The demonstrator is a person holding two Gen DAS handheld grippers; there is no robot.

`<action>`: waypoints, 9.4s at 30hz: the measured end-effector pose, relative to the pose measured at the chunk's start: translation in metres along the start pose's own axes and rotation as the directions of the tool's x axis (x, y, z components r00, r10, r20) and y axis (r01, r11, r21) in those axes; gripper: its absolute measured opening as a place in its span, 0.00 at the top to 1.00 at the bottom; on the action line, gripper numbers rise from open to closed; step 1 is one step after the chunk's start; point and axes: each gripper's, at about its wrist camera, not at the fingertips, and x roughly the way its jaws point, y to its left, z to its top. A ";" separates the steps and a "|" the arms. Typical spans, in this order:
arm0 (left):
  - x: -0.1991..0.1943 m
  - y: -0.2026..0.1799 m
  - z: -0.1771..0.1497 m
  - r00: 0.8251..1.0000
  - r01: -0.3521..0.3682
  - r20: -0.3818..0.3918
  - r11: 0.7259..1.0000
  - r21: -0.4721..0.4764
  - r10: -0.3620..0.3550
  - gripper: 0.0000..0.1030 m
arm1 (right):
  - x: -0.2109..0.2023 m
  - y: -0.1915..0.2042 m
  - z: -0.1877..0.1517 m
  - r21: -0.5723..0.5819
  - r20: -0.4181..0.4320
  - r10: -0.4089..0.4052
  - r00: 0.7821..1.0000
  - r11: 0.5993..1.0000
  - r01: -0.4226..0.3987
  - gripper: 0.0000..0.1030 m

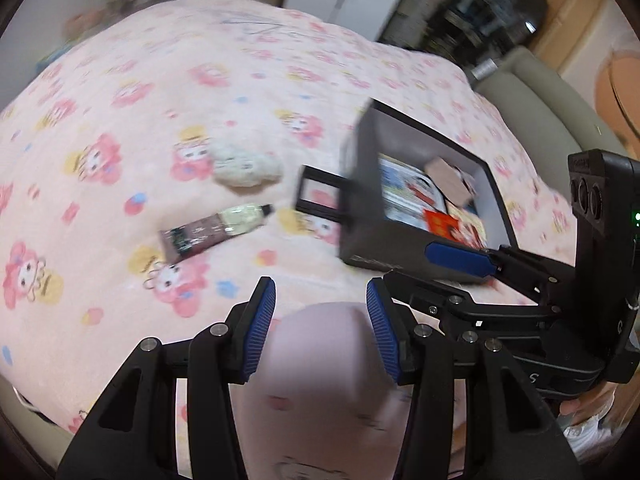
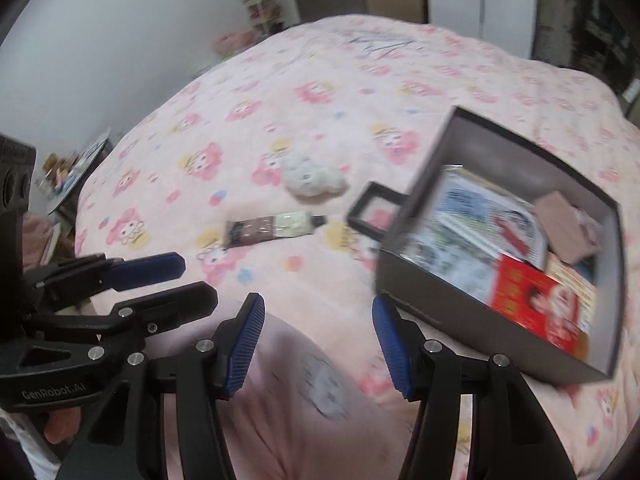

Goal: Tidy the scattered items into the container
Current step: 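Close the left gripper around the middle of the hand-cream tube, then carry the tube over the grey box and lower it inside, then open the left gripper to release the tube into the box, then withdraw the left tool from the box toward the white plush toy, then close the right gripper on the white plush toy and lift it, then carry the plush toy over the grey box and lower it inside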

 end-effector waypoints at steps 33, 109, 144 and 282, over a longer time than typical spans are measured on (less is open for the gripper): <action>0.140 0.170 0.030 0.990 0.006 -0.122 0.871 -0.491 -0.075 0.51 | 0.222 -0.023 0.093 0.139 -0.441 0.098 0.892 0.989 -0.039 0.44; 0.189 -0.167 0.056 0.972 0.097 -0.224 0.988 0.119 -0.069 0.64 | -0.036 -0.252 -0.032 0.277 0.050 -0.028 0.998 0.961 0.013 0.51; 0.184 -0.177 0.049 0.956 0.182 -0.259 0.972 0.151 -0.139 0.64 | -0.011 -0.253 -0.040 0.278 -0.029 -0.193 0.981 0.941 0.194 0.56; 0.122 0.159 0.067 0.986 0.162 0.050 0.828 -0.537 -0.161 0.74 | 0.207 -0.011 0.124 0.258 -0.266 0.359 0.895 0.921 -0.293 0.74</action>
